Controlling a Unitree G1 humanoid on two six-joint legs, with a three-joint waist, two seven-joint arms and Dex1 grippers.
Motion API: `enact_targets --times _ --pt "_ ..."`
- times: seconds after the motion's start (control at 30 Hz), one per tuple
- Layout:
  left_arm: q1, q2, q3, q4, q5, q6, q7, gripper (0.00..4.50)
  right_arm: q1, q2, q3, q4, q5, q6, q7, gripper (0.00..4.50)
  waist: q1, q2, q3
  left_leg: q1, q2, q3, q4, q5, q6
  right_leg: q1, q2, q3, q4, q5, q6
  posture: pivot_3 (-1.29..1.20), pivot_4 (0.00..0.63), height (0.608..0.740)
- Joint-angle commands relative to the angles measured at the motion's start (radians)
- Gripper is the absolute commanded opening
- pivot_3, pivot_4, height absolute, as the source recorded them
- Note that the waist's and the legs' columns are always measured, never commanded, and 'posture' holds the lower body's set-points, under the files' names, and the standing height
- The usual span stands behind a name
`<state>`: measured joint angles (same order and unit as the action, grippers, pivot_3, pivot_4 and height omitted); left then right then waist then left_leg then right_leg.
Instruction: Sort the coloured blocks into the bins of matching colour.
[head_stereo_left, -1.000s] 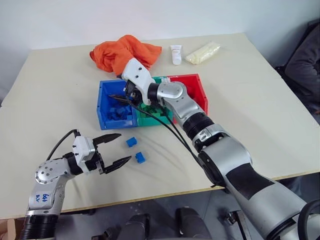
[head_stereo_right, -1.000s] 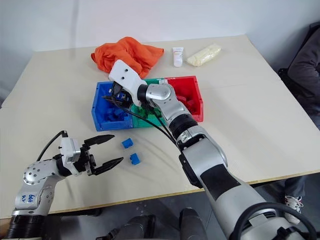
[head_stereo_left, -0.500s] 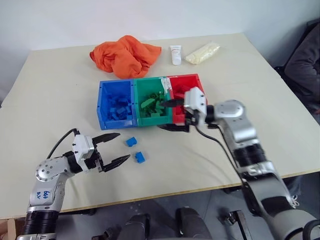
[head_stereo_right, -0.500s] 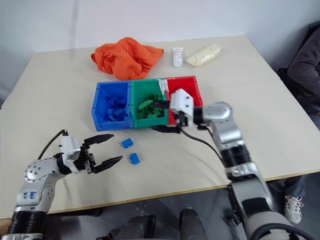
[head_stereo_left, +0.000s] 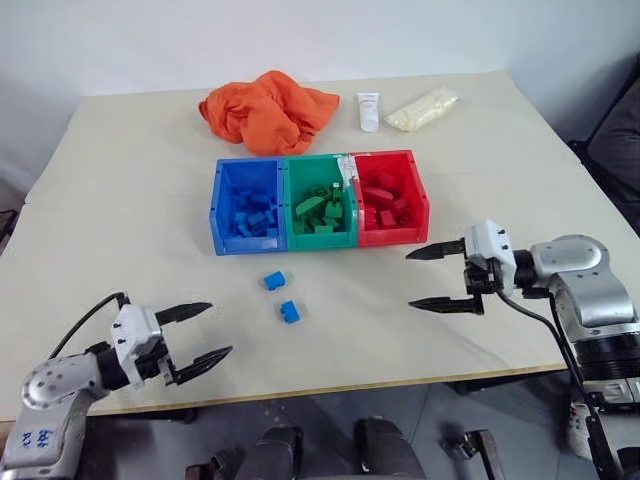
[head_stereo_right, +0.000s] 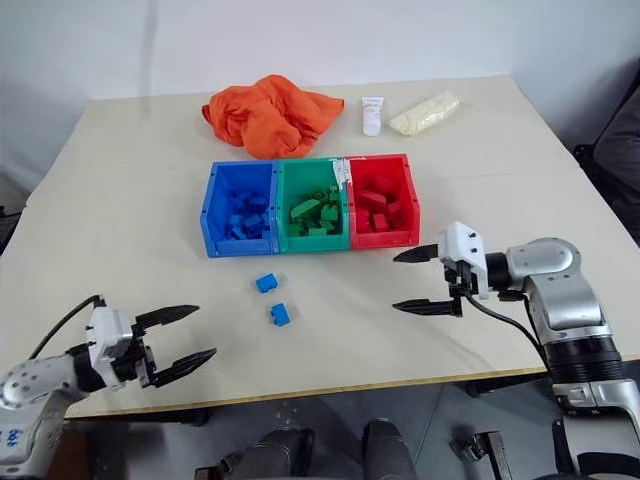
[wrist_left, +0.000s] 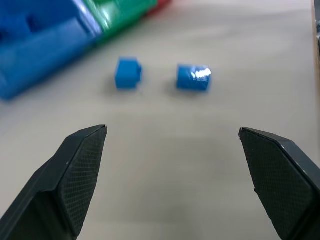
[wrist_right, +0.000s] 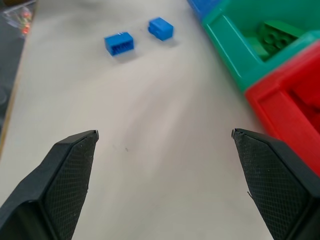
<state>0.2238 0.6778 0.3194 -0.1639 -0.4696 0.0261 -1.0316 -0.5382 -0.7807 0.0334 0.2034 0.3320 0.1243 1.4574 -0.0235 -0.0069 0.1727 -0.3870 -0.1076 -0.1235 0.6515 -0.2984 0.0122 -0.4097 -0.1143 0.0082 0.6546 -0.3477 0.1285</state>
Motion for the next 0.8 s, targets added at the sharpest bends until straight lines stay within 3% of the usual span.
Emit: enact_targets --times 0.03,0.2,0.37,0.63,0.8 --pt "0.082 0.021 0.083 -0.095 -0.027 0.033 0.025 4.50 -0.019 -0.021 -0.026 0.023 0.004 -0.031 0.012 4.48 0.001 0.000 0.000 0.000 0.000 0.000 0.000 0.000 0.000 0.000 0.000 0.000 0.000 0.000 0.000 0.00 0.150 0.740" --pt "0.151 0.025 0.129 -0.142 -0.025 0.062 0.041 4.50 -0.052 -0.006 -0.011 0.055 -0.002 -0.042 0.005 4.48 0.001 0.000 0.000 0.000 0.000 0.000 -0.001 0.000 0.000 0.000 0.000 0.000 -0.001 0.000 0.000 0.00 0.150 0.740" --pt "0.133 0.020 0.080 -0.207 -0.004 0.111 0.080 4.50 -0.076 0.015 0.002 0.066 -0.006 -0.051 -0.002 4.48 0.003 0.000 0.000 0.000 0.000 0.000 0.000 0.000 0.000 0.001 0.000 0.000 -0.002 0.000 0.000 0.00 0.150 0.740" --pt "-0.065 0.009 -0.181 -0.280 0.090 0.260 0.181 4.50 -0.048 0.012 -0.013 0.013 -0.004 -0.034 -0.038 4.48 0.025 0.000 0.000 0.000 0.000 0.000 0.000 0.000 0.000 0.001 0.000 0.000 -0.001 0.000 0.000 0.00 0.150 0.740" --pt "-0.289 -0.077 -0.344 -0.120 0.191 0.249 0.225 4.50 0.009 -0.007 -0.048 -0.066 0.009 -0.006 -0.087 4.48 0.037 0.001 0.000 0.000 -0.001 0.000 0.002 0.000 0.000 0.001 0.000 -0.001 0.000 0.000 0.000 0.00 0.150 0.740"
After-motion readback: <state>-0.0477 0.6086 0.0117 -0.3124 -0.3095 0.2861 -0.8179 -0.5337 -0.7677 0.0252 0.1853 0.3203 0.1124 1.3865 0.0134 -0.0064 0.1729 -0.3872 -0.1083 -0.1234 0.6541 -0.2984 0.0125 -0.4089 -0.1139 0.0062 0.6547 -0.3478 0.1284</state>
